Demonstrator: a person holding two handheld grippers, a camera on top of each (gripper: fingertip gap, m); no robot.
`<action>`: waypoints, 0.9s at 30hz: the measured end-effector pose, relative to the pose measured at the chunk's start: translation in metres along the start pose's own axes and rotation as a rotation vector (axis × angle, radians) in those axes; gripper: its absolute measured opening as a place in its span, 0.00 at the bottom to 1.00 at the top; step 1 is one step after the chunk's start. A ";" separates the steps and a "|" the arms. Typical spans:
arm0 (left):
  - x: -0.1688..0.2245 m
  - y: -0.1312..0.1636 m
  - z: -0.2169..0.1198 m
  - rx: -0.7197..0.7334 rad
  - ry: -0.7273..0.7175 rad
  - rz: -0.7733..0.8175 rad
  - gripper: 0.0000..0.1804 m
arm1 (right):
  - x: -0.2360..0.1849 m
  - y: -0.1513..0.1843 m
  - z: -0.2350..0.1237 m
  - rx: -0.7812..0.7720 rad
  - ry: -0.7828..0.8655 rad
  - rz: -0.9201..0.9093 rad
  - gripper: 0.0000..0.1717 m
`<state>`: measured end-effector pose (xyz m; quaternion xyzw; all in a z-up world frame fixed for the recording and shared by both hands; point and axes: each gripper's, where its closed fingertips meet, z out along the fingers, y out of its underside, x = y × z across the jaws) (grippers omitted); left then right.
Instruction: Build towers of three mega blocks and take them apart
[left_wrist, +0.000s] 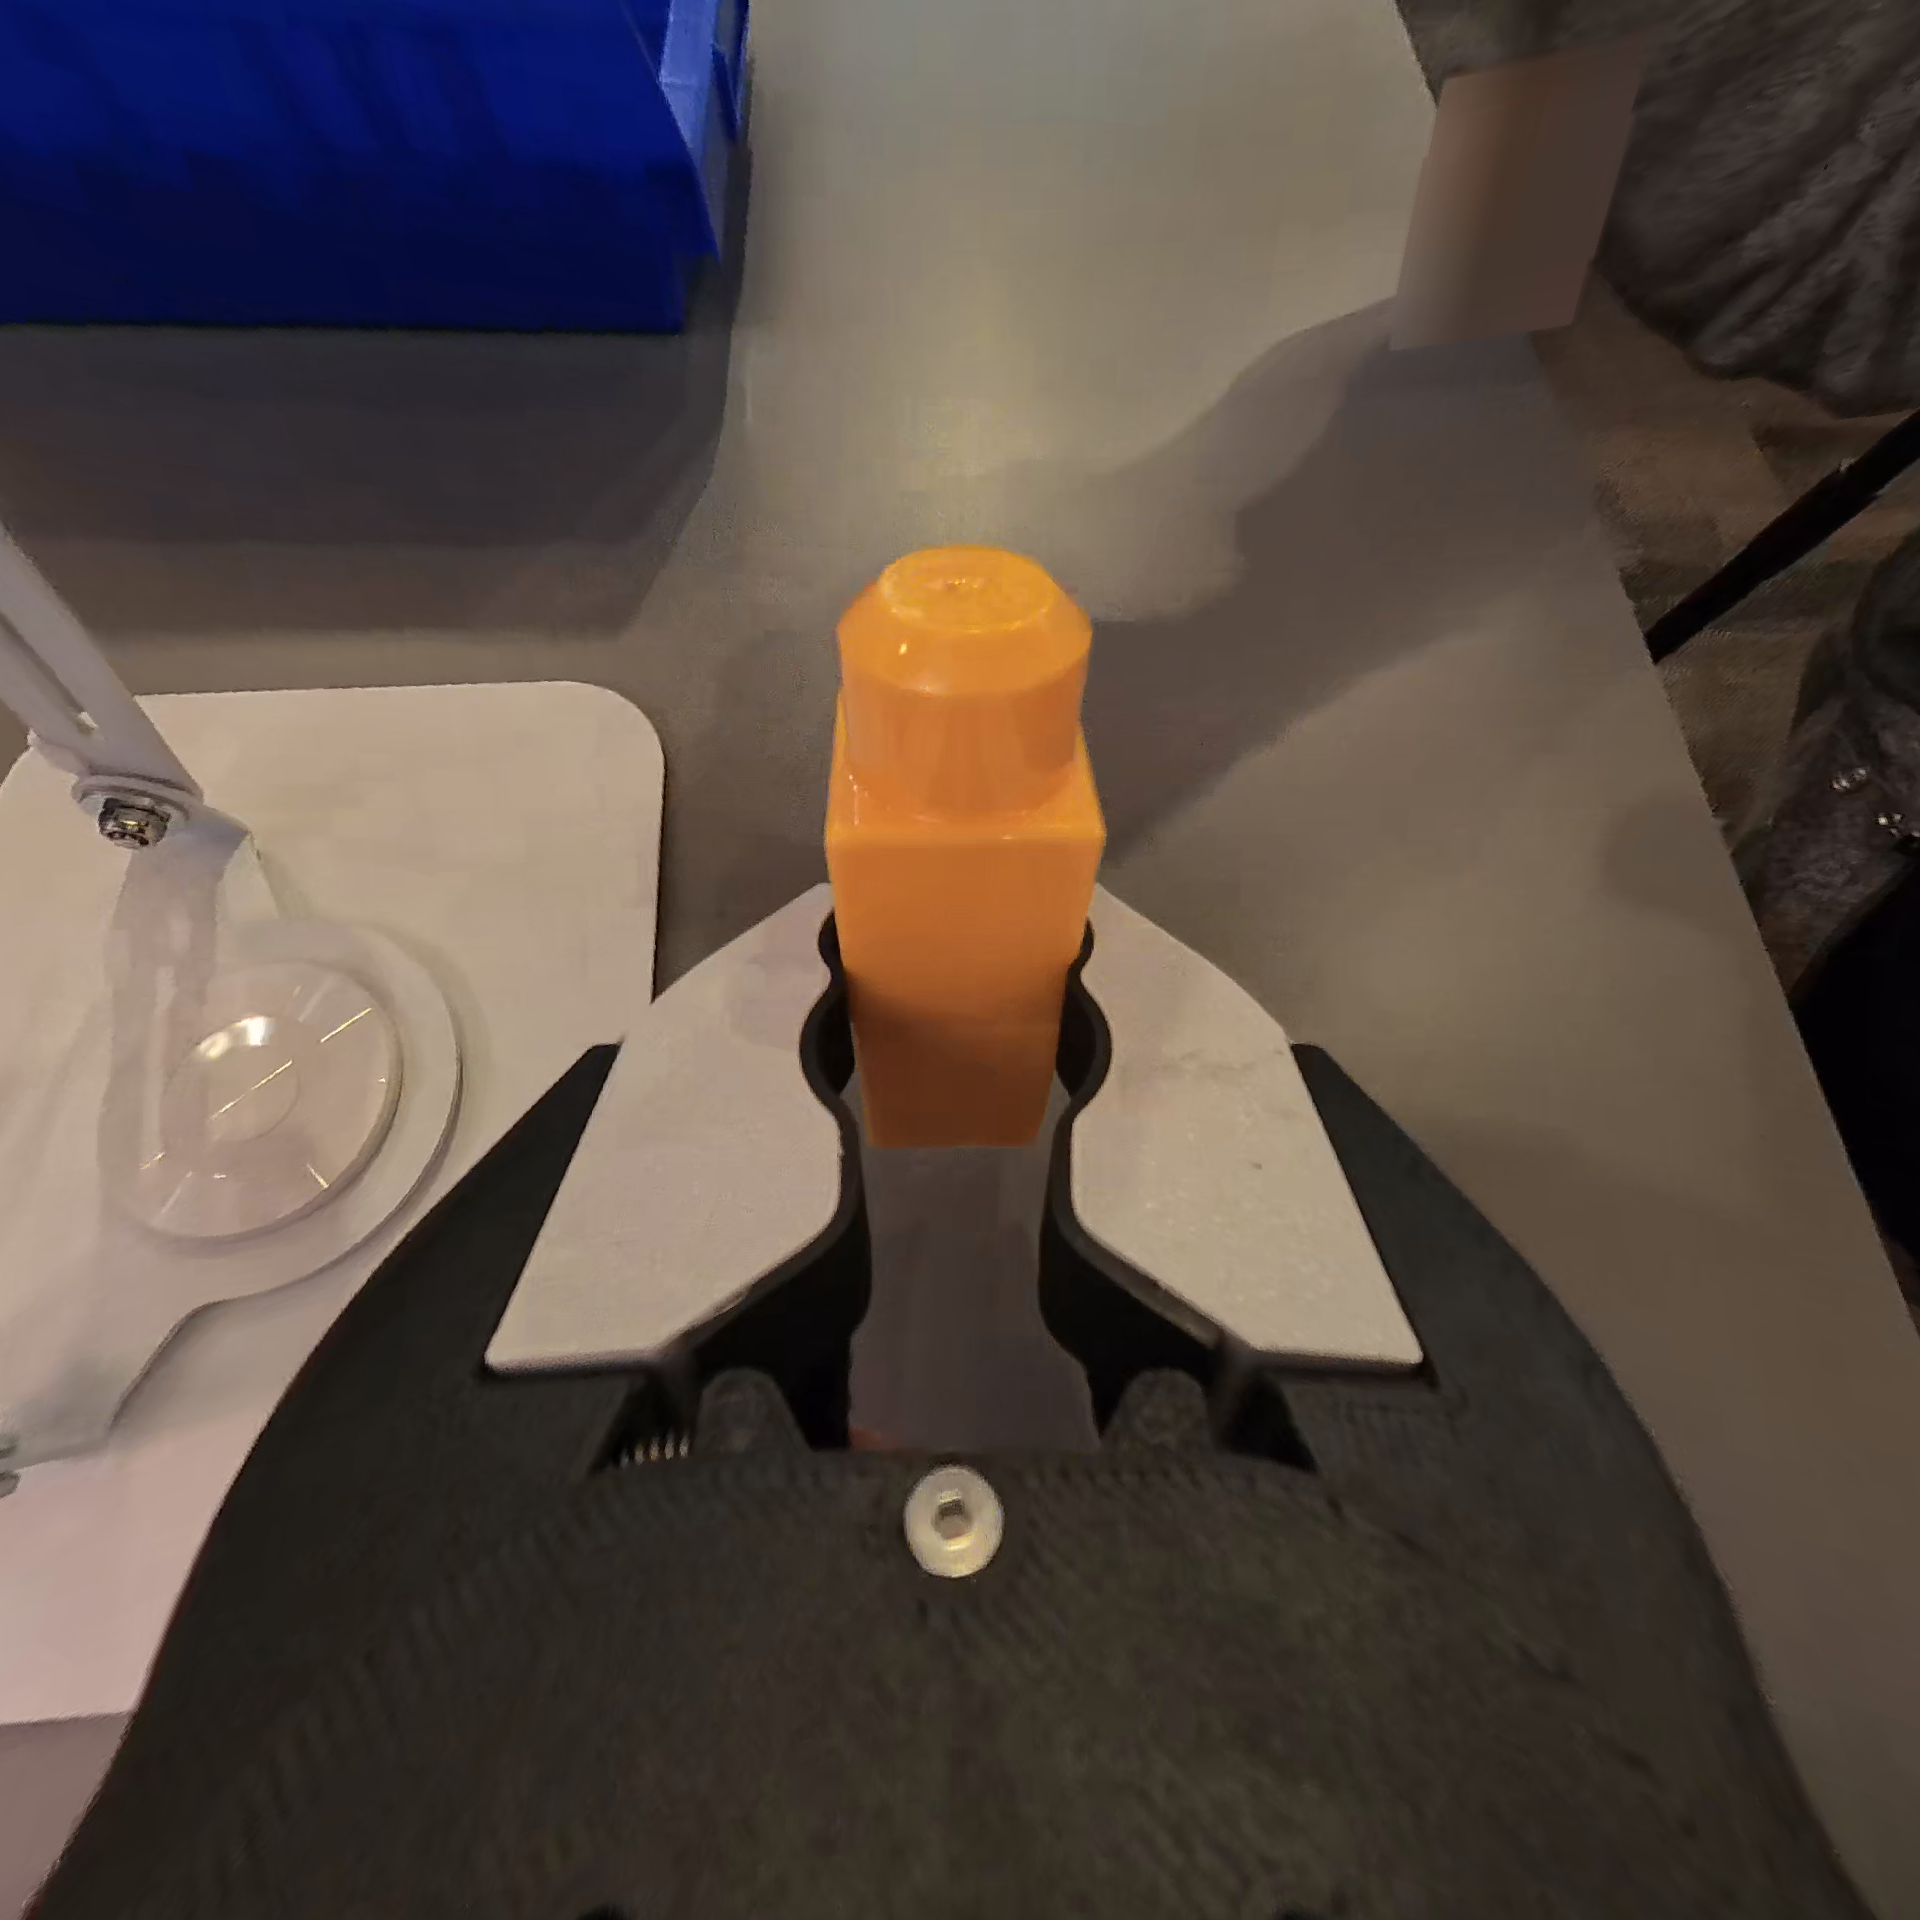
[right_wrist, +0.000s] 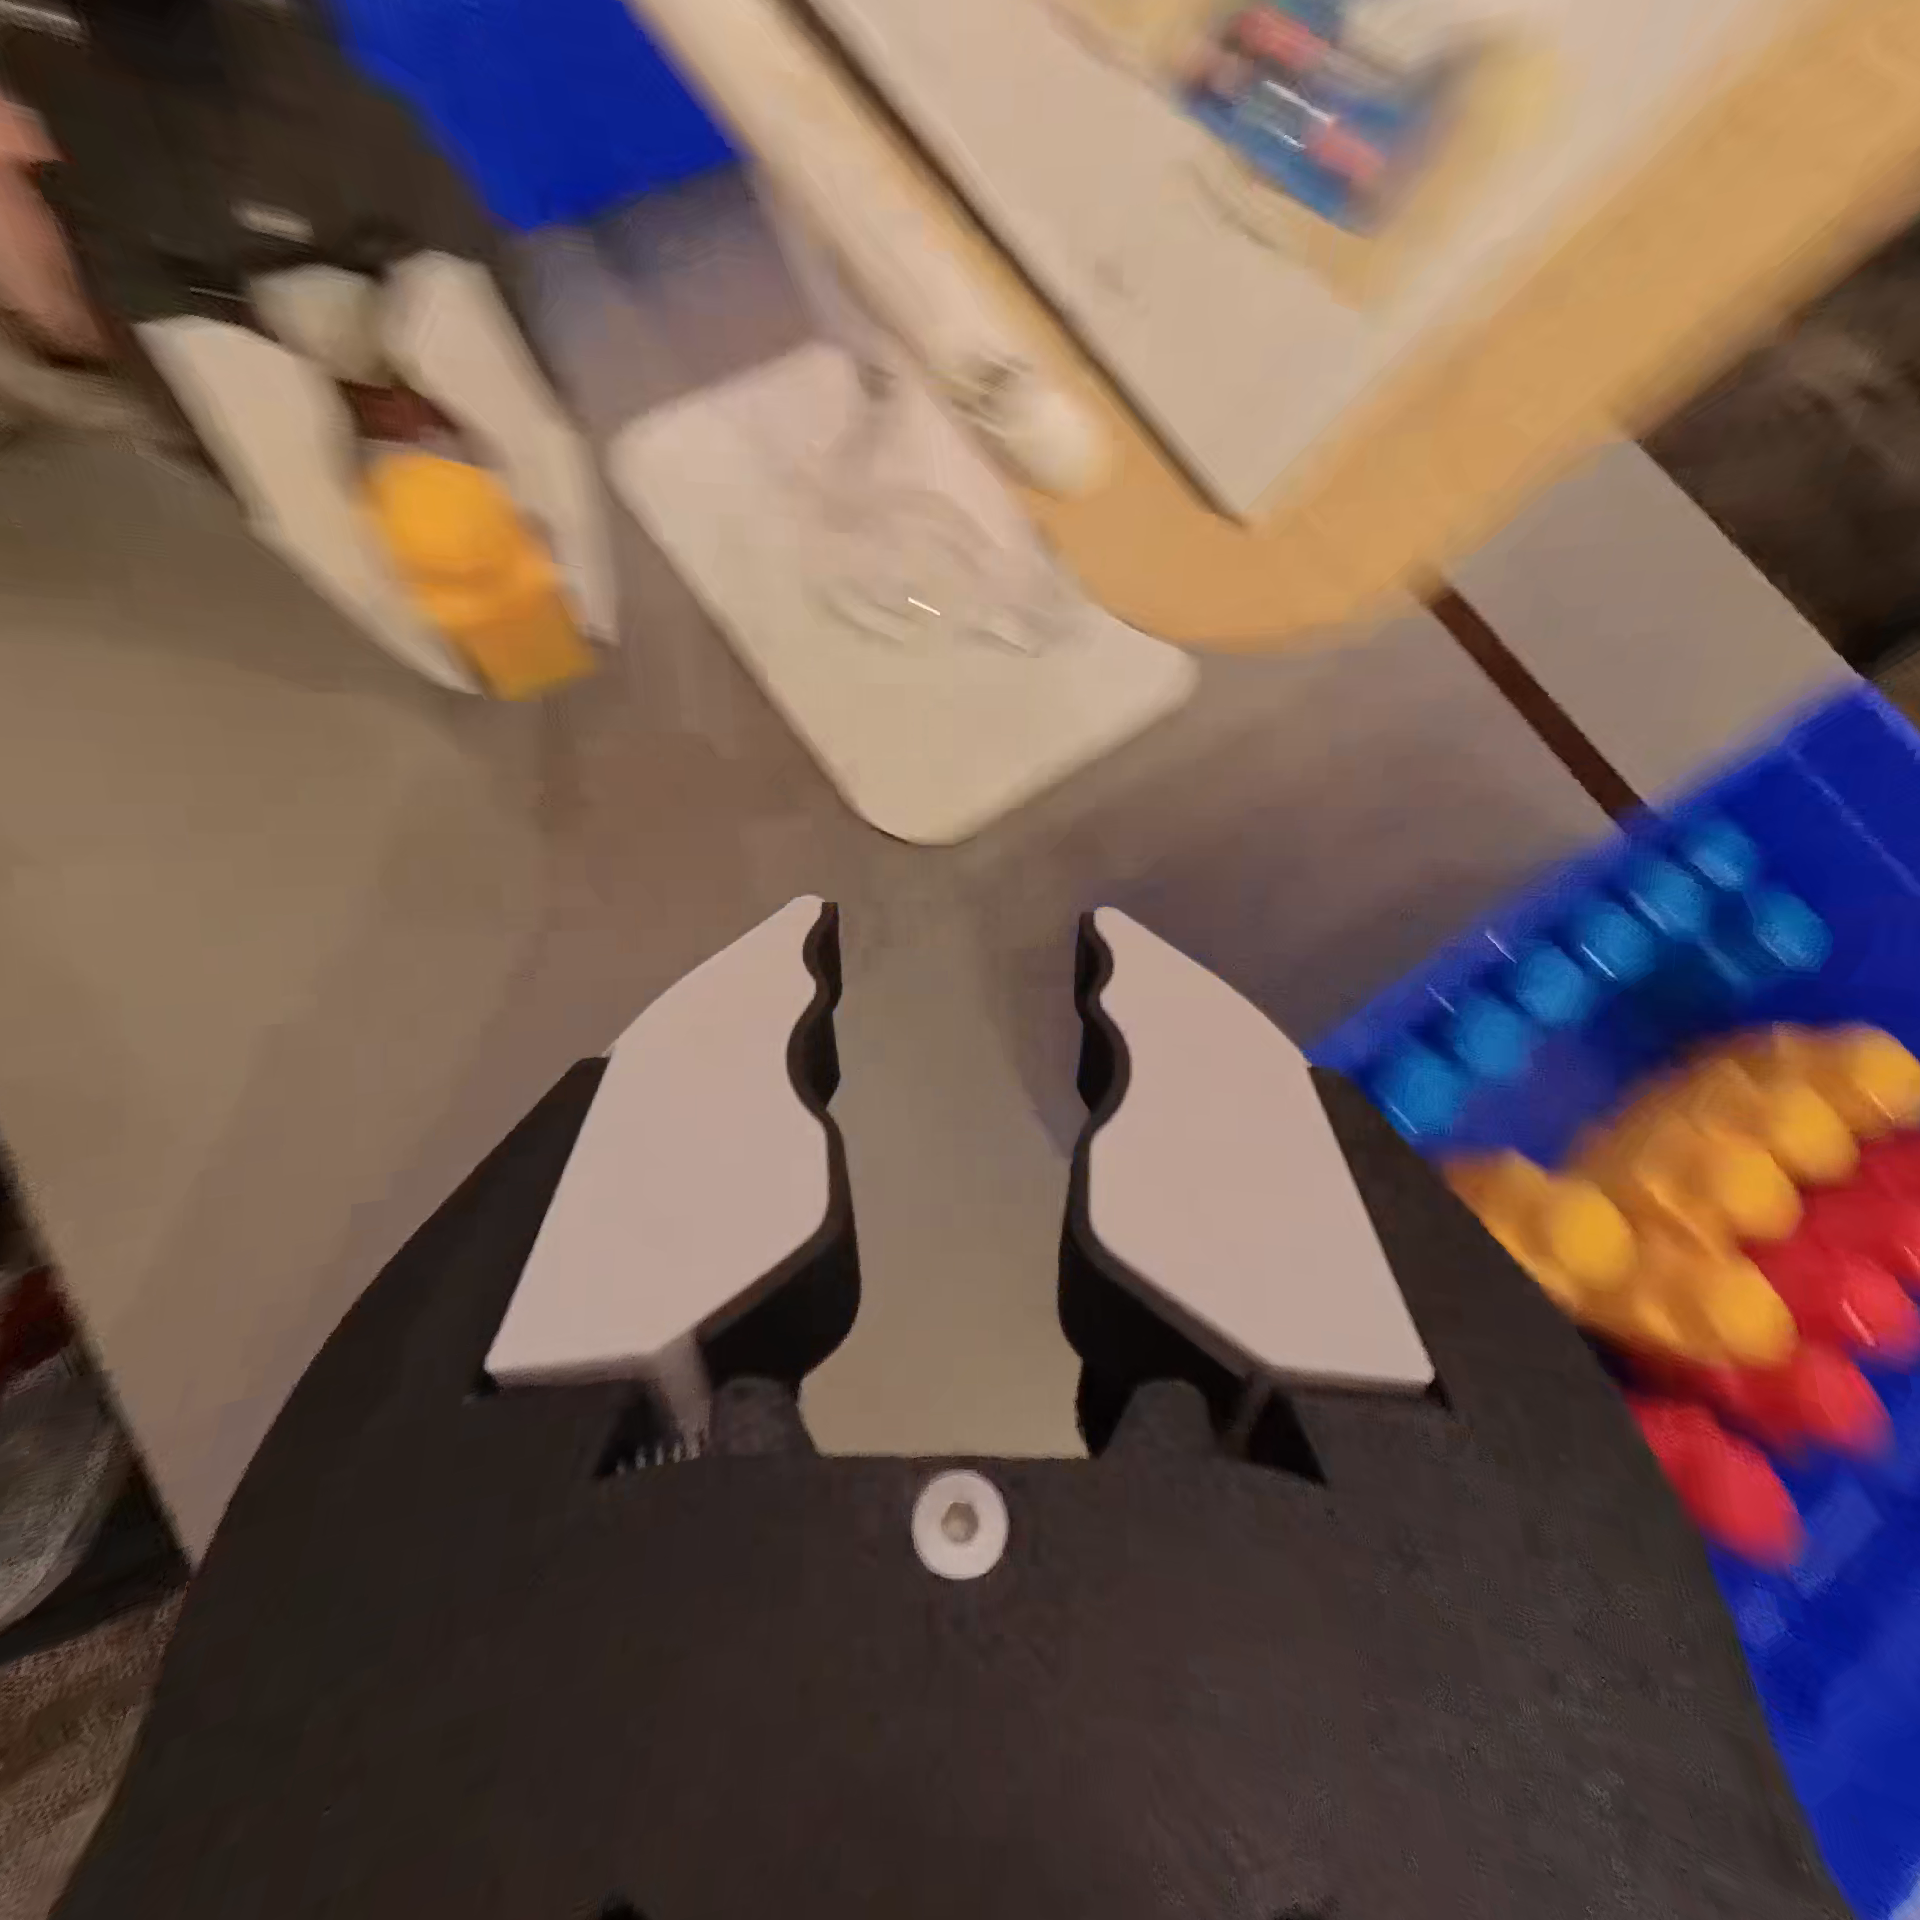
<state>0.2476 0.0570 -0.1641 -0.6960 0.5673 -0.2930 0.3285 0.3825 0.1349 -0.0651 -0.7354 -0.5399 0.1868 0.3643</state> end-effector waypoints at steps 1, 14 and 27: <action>0.002 0.000 0.001 -0.011 0.000 0.010 0.20 | -0.025 -0.011 0.010 0.023 -0.068 -0.041 0.26; 0.017 0.002 0.006 -0.054 0.044 0.051 0.20 | -0.140 -0.025 0.099 -0.110 -0.394 -0.334 0.27; 0.023 -0.002 0.007 -0.053 0.060 0.076 0.20 | -0.152 -0.021 0.109 -0.109 -0.459 -0.324 0.21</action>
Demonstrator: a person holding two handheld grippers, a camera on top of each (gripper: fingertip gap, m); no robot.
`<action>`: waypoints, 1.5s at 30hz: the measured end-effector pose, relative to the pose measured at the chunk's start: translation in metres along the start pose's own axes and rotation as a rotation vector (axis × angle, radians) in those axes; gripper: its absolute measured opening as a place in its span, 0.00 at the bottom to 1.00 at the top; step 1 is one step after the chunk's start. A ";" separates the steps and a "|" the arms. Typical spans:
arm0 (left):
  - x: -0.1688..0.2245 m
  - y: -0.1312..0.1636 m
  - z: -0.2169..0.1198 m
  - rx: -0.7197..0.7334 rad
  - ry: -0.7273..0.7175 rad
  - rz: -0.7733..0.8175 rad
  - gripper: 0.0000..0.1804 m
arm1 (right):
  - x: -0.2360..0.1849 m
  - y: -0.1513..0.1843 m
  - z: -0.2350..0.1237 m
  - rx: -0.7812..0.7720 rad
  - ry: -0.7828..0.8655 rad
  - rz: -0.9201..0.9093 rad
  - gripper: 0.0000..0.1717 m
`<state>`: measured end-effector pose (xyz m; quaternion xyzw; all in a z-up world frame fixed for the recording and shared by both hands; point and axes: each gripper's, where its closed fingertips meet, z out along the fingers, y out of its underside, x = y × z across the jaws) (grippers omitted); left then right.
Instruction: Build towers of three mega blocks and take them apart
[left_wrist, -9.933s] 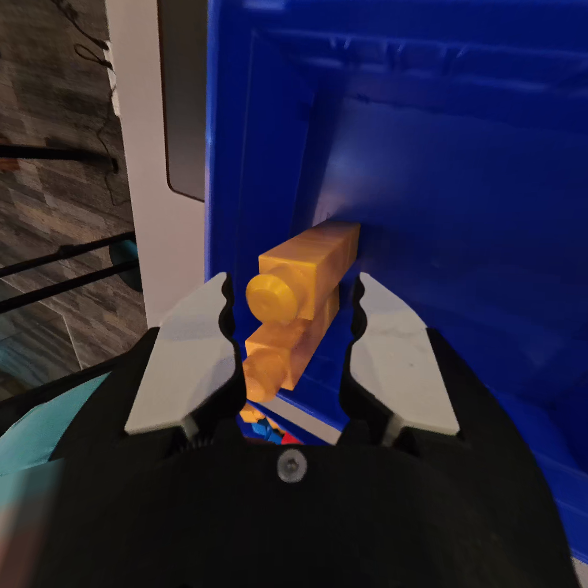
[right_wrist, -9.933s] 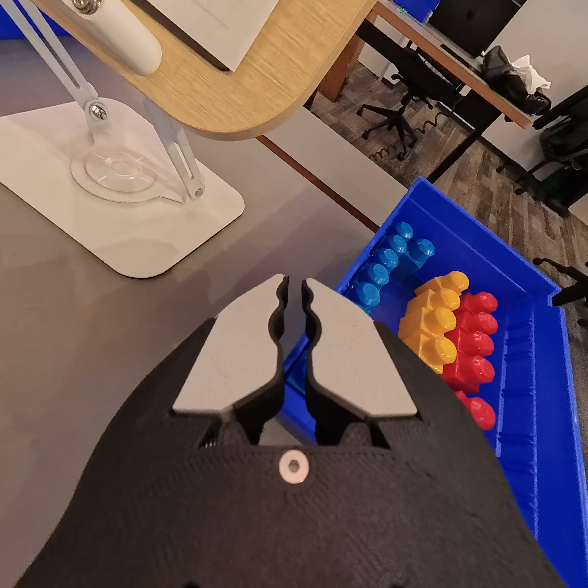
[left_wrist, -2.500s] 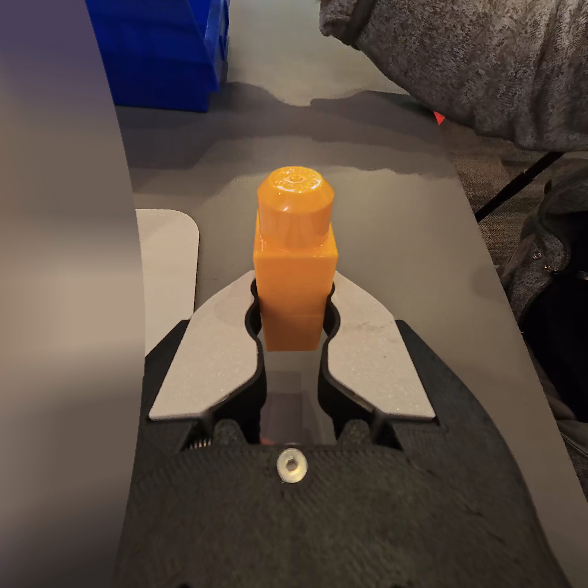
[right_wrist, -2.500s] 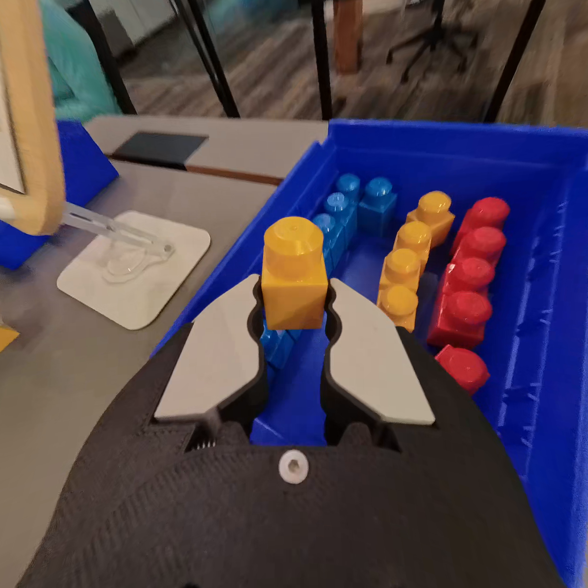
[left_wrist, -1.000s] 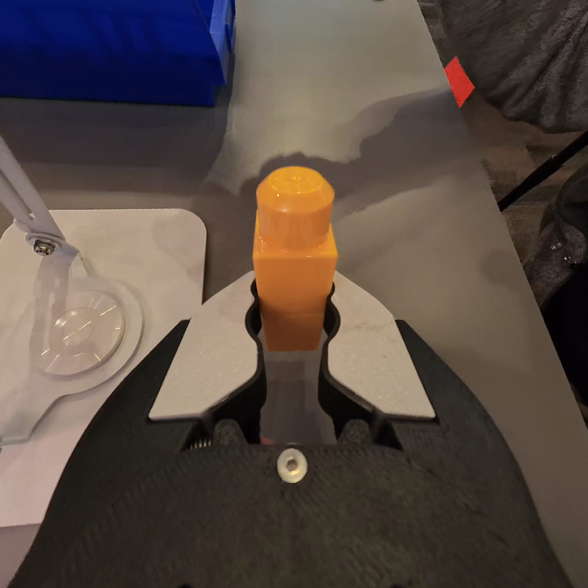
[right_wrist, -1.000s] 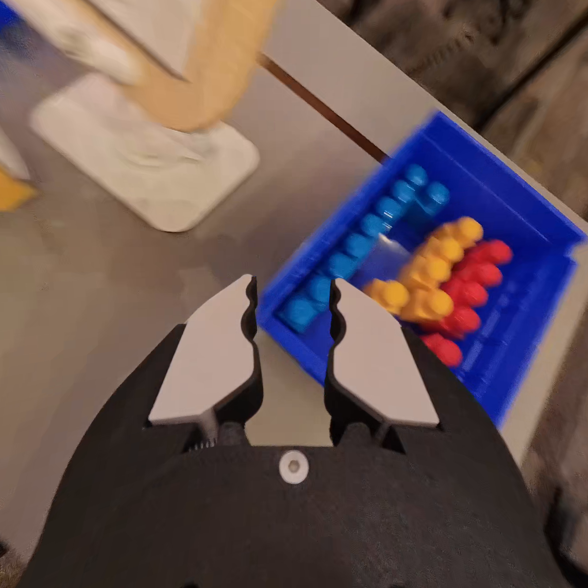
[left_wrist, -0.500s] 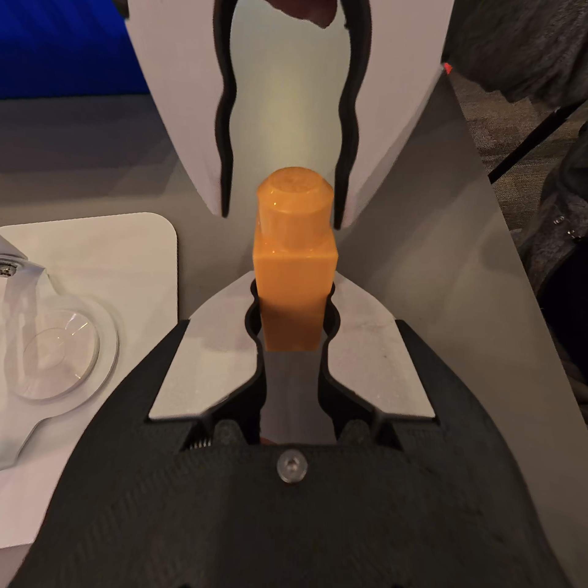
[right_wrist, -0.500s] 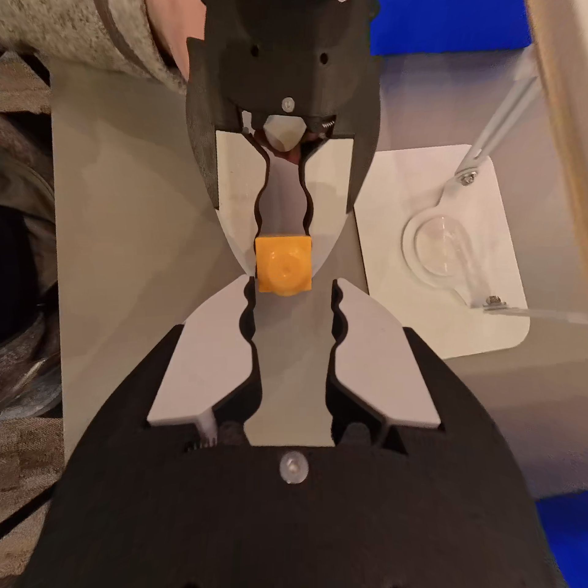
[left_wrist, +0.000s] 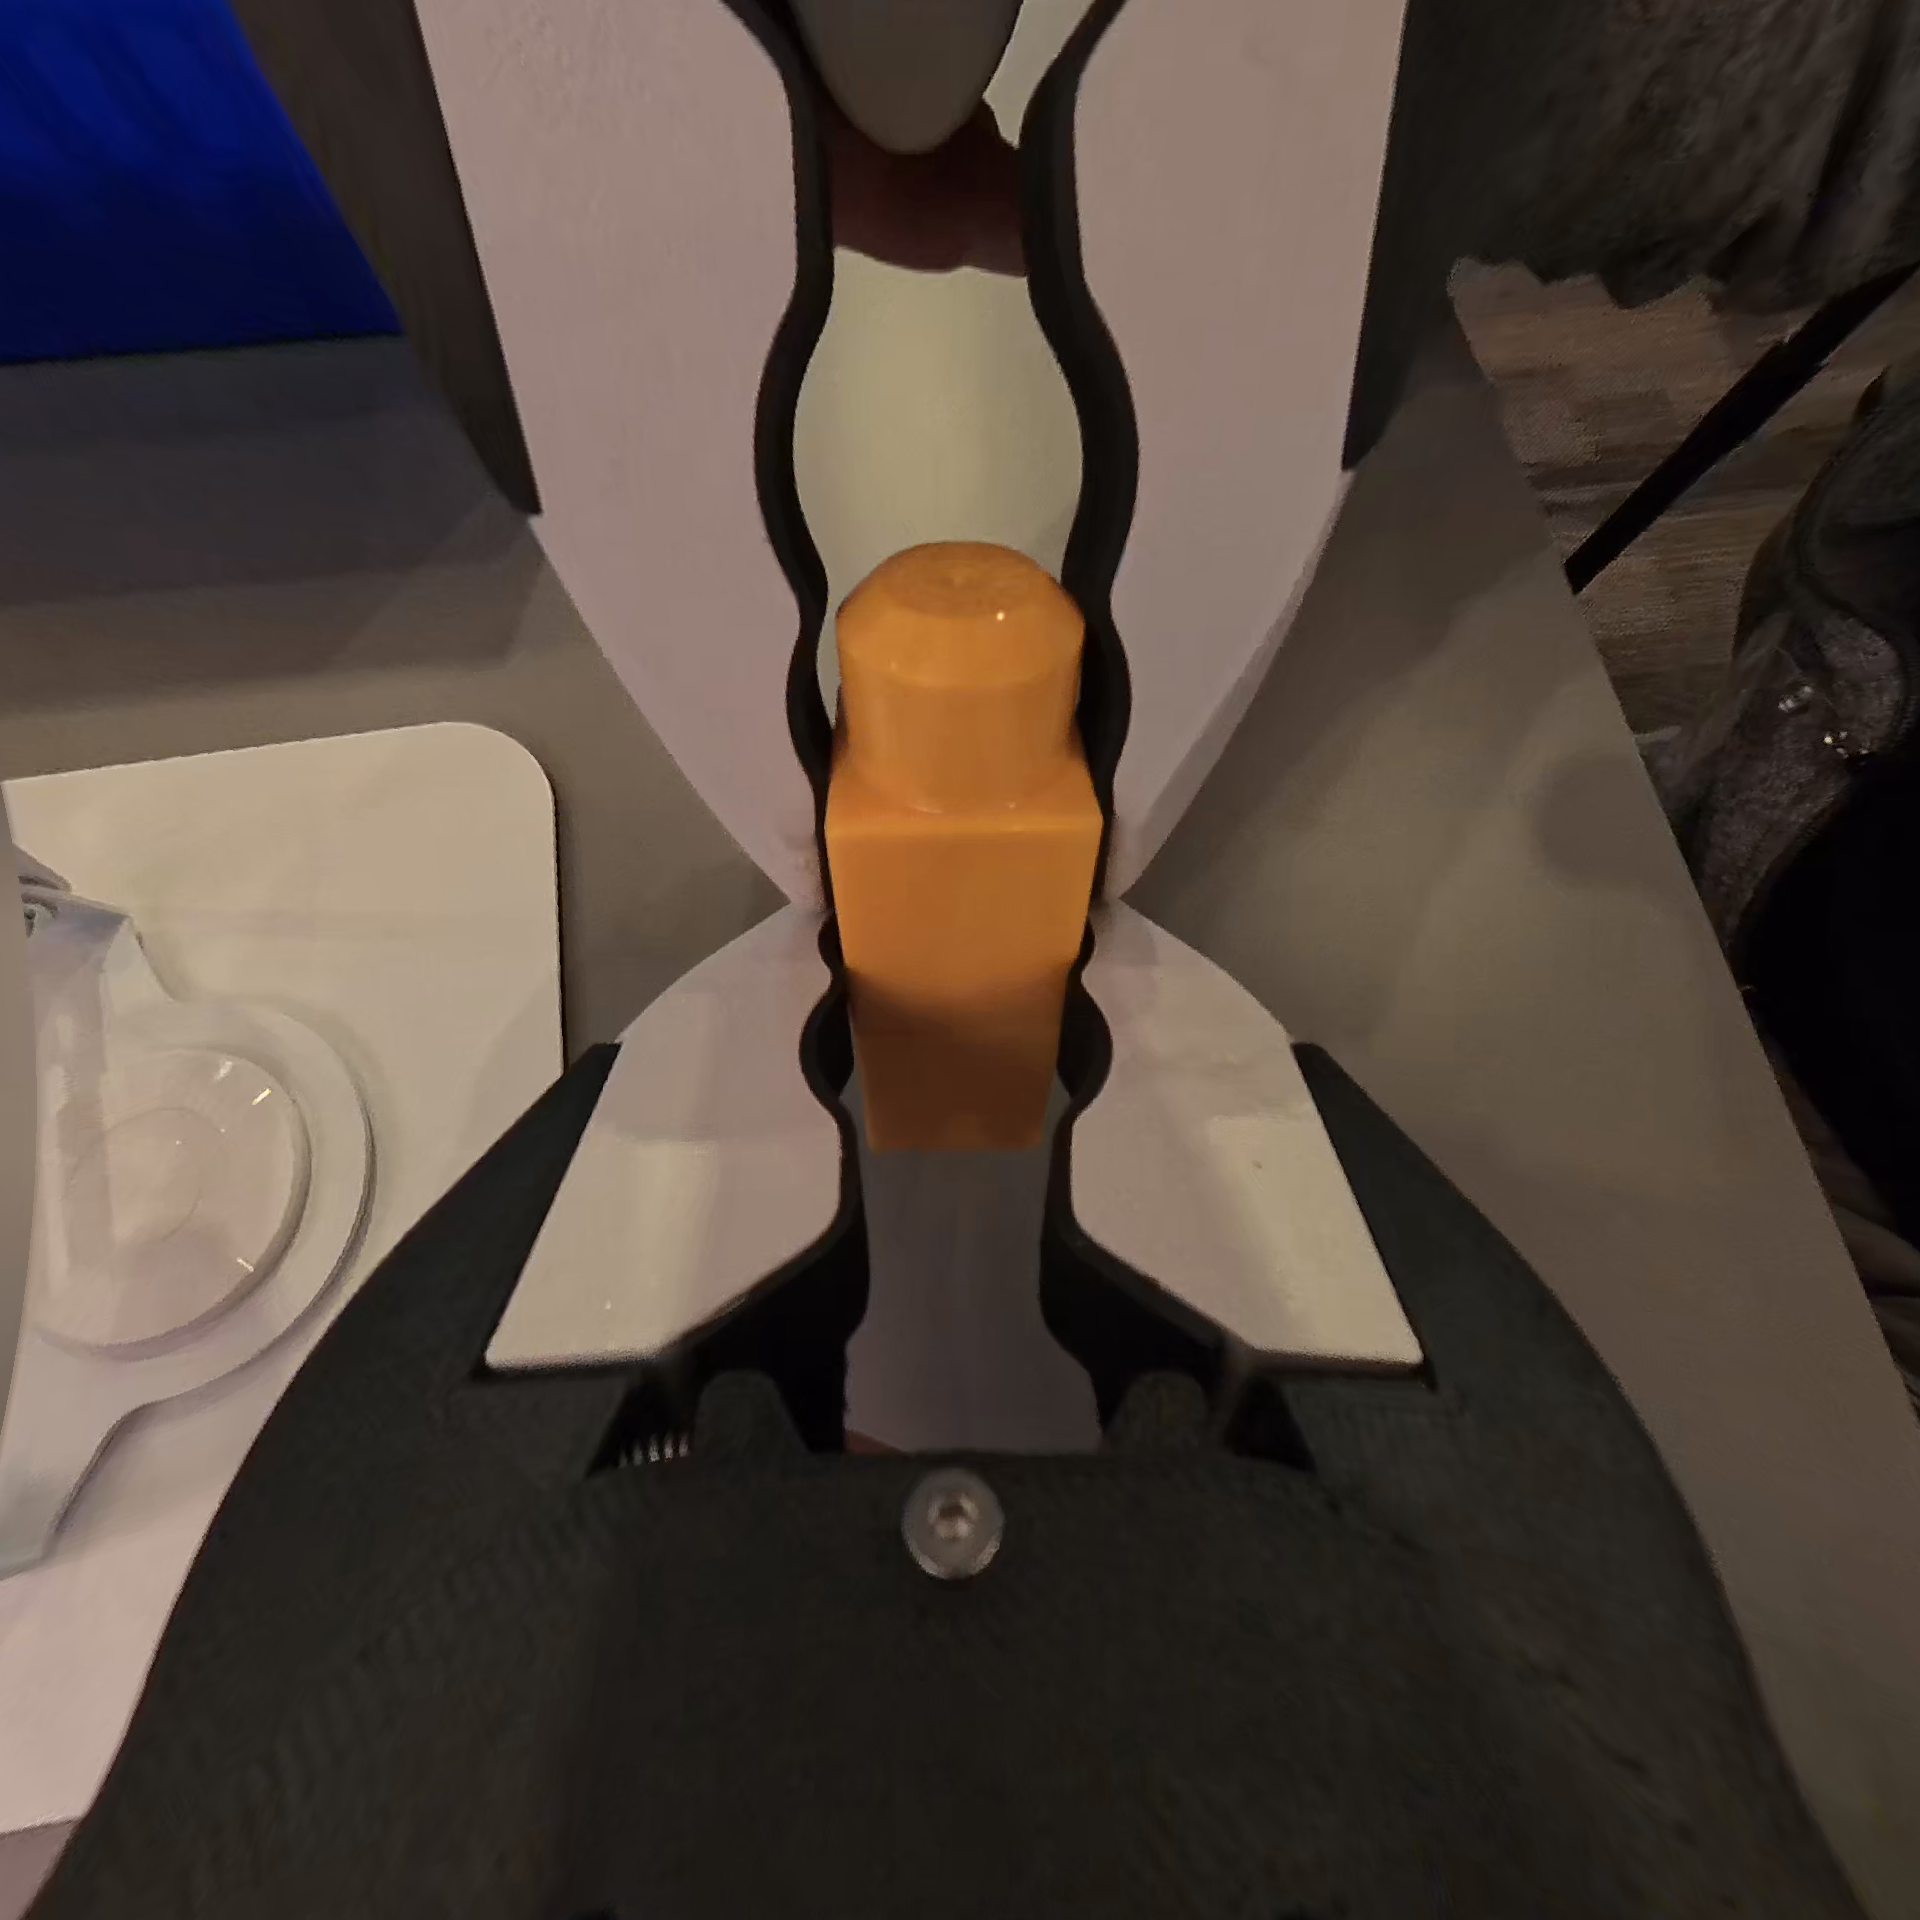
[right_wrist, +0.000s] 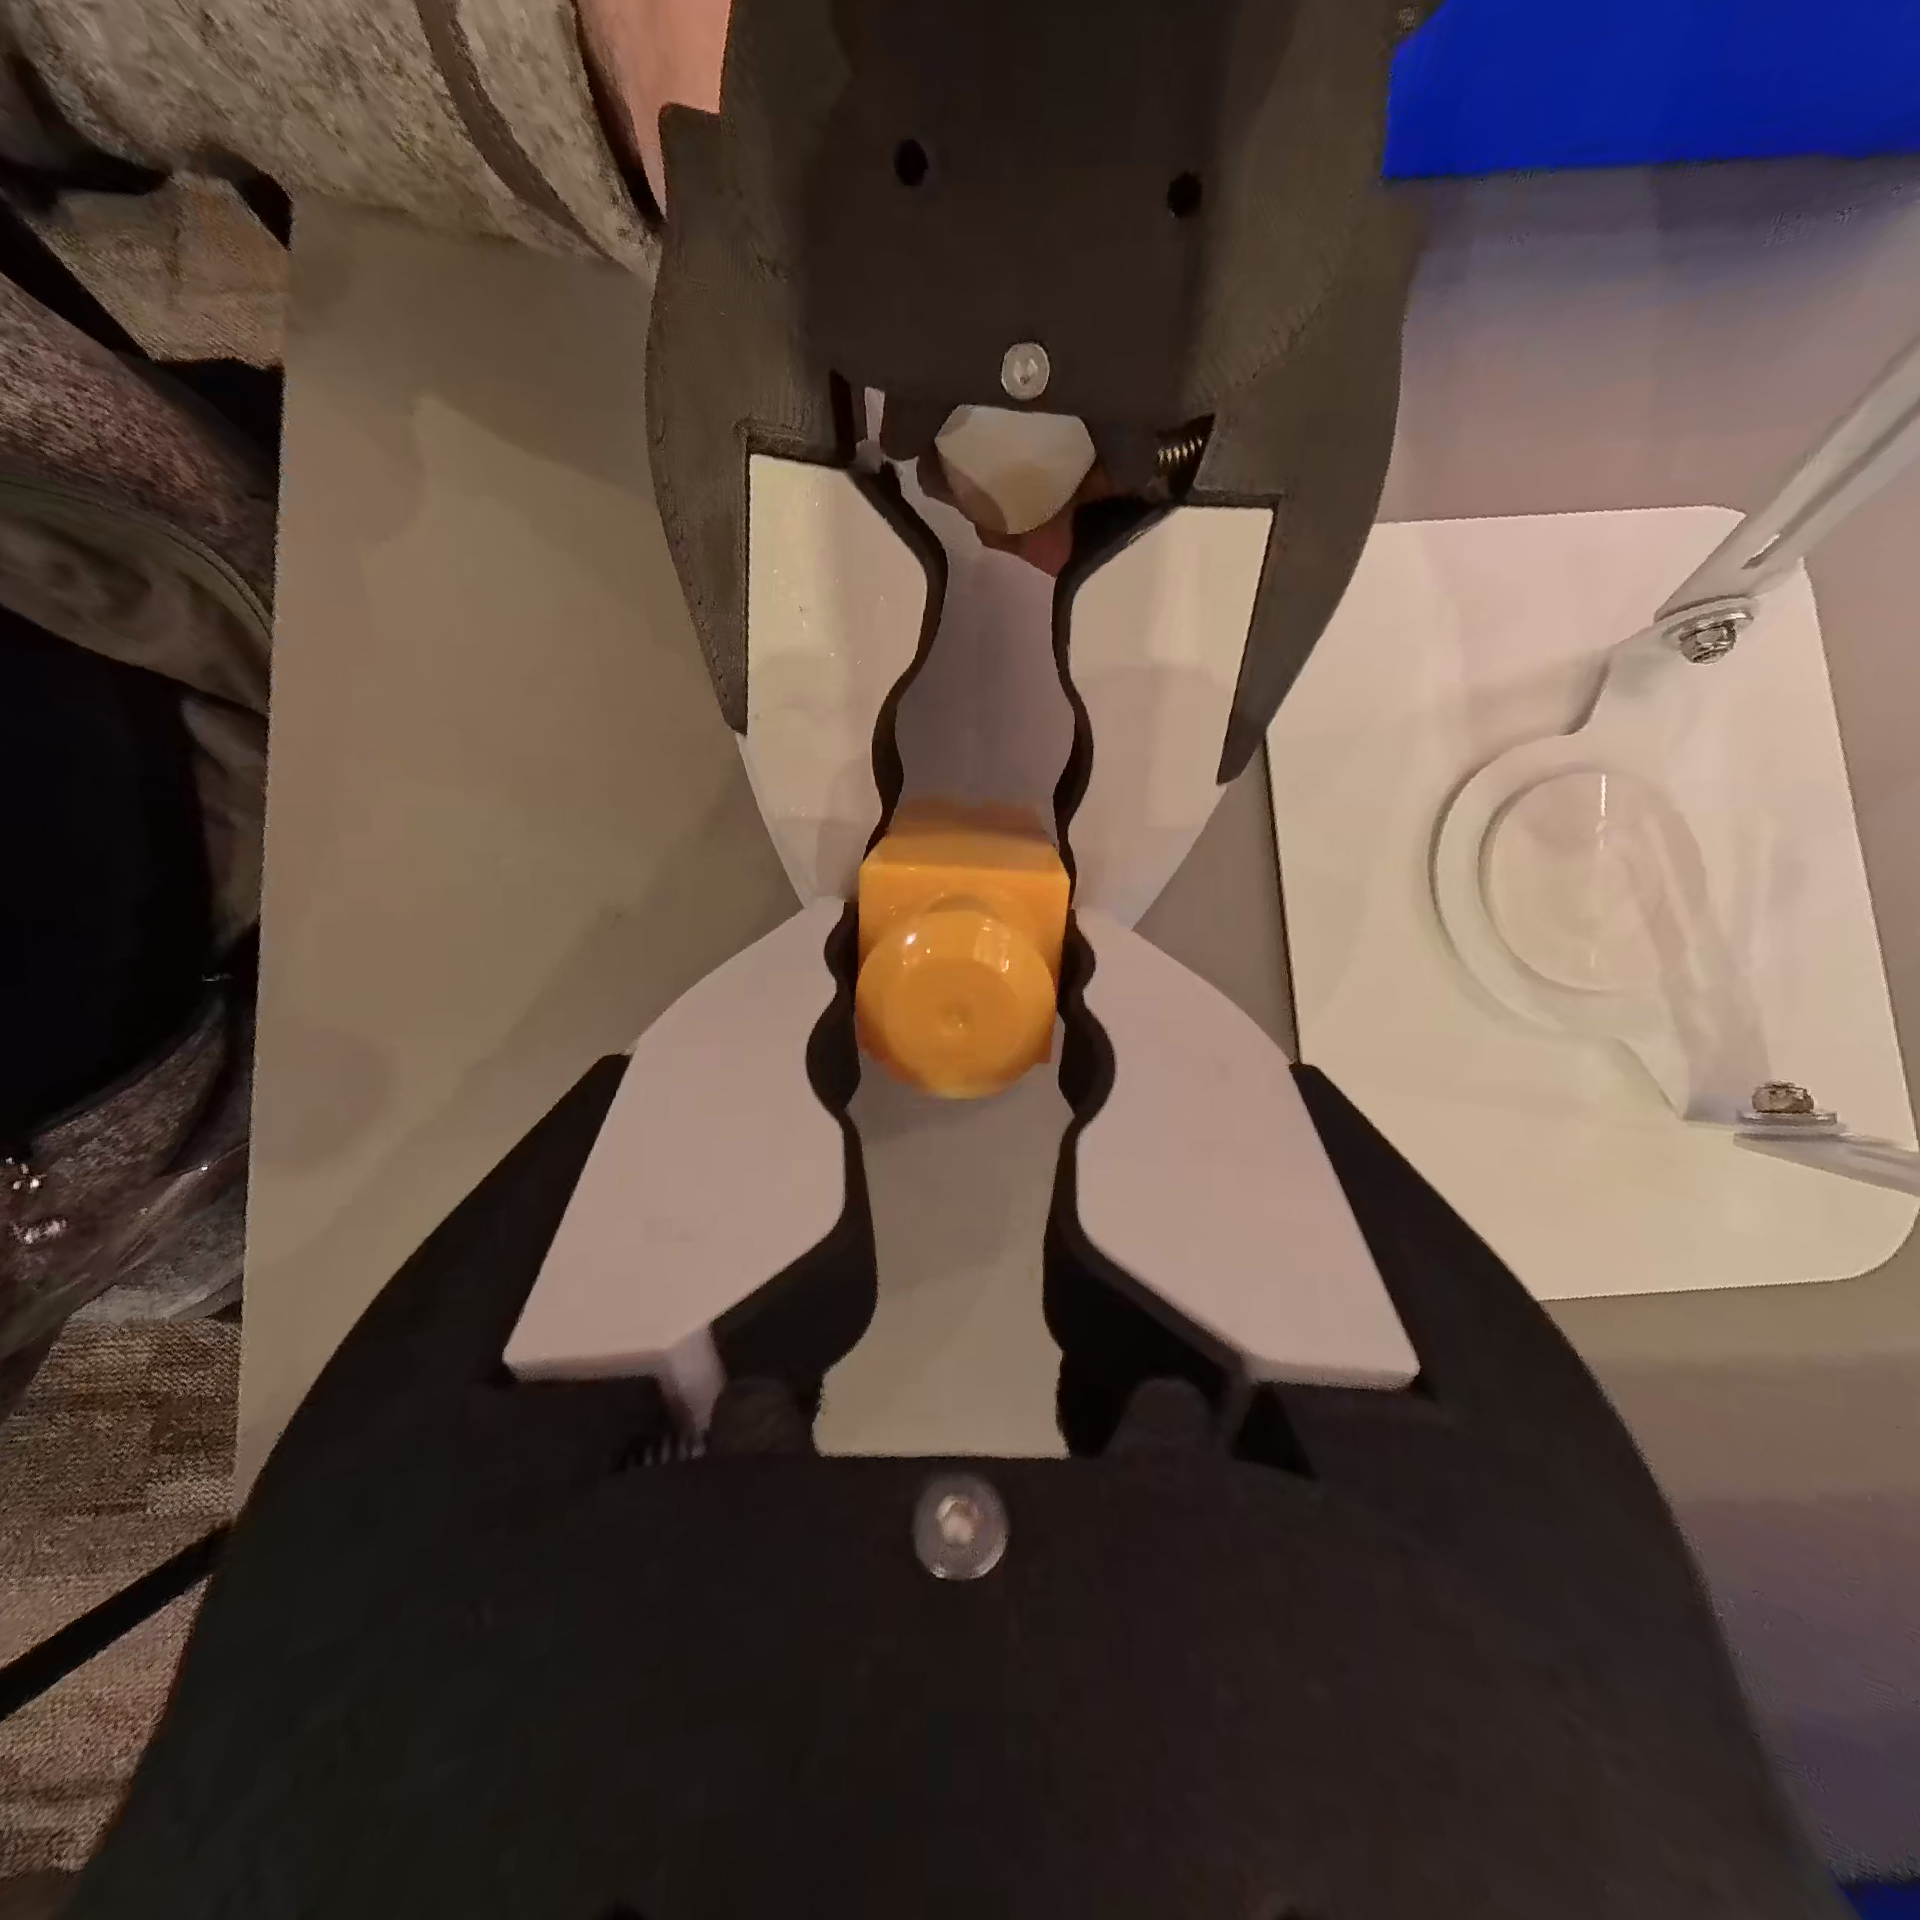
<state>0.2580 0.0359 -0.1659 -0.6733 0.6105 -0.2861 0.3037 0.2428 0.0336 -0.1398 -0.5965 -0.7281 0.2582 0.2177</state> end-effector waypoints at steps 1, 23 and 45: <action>0.000 -0.002 -0.003 0.006 -0.002 -0.001 0.20 | 0.000 -0.001 -0.003 0.015 -0.003 0.003 0.21; 0.003 -0.020 -0.020 0.160 0.026 0.017 0.20 | -0.003 -0.015 -0.045 0.315 0.050 0.018 0.21; -0.012 -0.016 -0.028 0.148 -0.073 0.029 0.19 | 0.009 -0.018 -0.060 0.394 0.116 0.066 0.21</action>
